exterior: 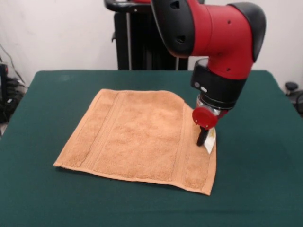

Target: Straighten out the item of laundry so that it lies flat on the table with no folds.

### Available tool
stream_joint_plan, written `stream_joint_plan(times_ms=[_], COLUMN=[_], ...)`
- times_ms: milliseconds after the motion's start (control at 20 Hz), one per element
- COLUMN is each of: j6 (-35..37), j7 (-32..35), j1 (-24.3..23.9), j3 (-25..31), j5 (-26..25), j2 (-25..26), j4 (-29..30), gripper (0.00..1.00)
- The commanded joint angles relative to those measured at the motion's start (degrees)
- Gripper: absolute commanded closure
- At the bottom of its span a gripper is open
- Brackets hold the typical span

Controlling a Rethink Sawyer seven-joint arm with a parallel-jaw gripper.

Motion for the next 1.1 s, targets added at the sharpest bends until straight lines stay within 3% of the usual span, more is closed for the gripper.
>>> stream_joint_plan(times_ms=[50, 550, 1100], j6=[3.07, 5.93, 10.46], j7=[9.99, 7.28, 8.27], j1=[0.12, -0.81, 1.3], j3=[3.29, 3.63, 0.44], j5=[4.7, 7.47, 7.14], j2=[-1.41, -7.91, -7.11], j4=[5.18, 9.36, 6.99], gripper=[1.0, 1.0, 1.0])
